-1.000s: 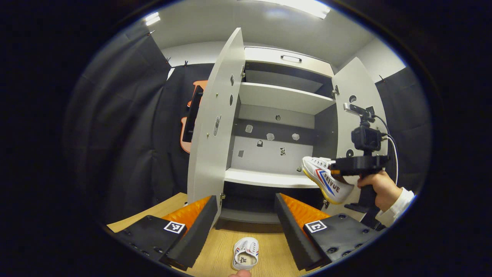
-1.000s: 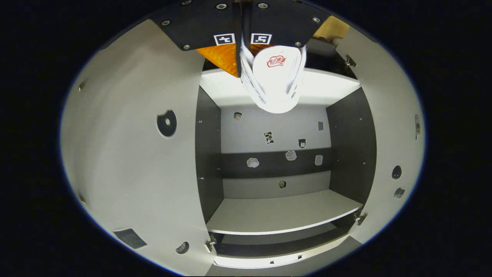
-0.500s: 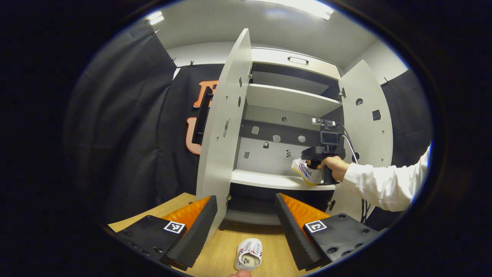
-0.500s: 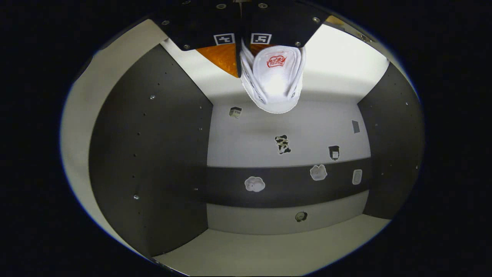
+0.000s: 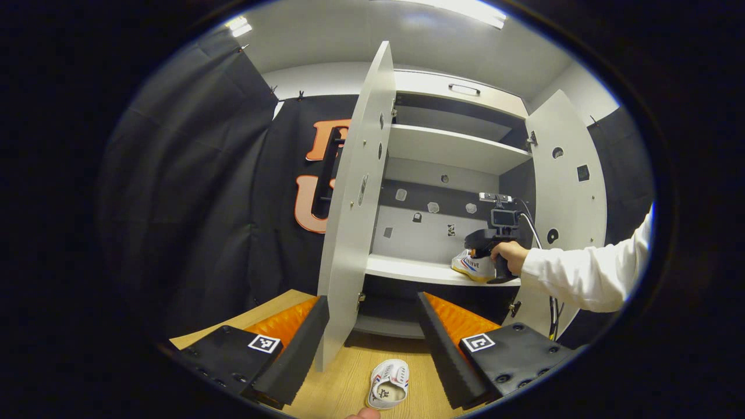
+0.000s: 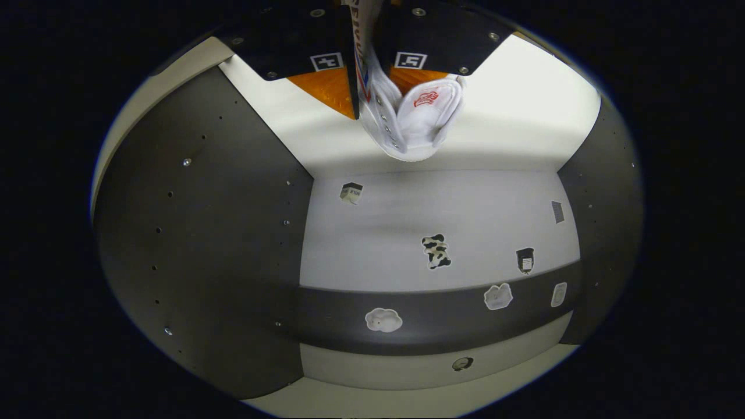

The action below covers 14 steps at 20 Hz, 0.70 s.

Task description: Grab one shoe with the right hand and put it into the shoe cabinet, grab the other shoe with the left hand and put it into the shoe cabinet; then close the right door with the right hand and the left door with the left hand.

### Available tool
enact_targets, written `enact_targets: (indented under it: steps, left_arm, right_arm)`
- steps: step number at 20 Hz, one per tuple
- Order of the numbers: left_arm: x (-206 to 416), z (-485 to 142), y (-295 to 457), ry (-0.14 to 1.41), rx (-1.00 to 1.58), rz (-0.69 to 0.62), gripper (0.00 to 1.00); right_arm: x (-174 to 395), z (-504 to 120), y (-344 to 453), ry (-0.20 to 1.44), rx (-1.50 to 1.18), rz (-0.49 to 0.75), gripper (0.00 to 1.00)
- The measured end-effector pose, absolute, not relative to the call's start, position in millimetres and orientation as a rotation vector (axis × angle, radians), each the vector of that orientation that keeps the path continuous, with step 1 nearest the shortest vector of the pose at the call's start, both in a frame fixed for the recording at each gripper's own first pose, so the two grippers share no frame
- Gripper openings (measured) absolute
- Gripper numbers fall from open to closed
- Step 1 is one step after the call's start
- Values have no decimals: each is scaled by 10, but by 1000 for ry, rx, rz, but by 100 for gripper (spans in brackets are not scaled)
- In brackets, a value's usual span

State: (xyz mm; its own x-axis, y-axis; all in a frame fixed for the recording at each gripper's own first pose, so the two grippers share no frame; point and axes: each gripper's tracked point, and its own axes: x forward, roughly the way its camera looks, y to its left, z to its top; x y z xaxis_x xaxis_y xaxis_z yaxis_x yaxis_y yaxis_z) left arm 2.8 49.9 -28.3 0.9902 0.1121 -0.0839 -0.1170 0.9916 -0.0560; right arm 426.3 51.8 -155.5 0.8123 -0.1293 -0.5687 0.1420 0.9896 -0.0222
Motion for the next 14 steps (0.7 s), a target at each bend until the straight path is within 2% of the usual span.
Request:
enact_targets:
  steps: [1,8,11,13,14]
  left_arm:
    - [34,-294,492,84,-62,112,98]
    - [73,-289,361,74,-64,70,97]
    - [80,-258,319,66,-56,55,98]
    - [57,-259,296,65,-56,48,98]
    - [38,-265,287,67,-56,45,98]
  right_arm:
    - [4235,-1528,534,601,18,-133,14]
    - [3847,-1134,525,530,36,-35,64]
    - [3667,-834,462,482,61,-12,74]
    - [3520,-575,465,415,77,6,84]
    - [3421,-466,490,388,86,21,92]
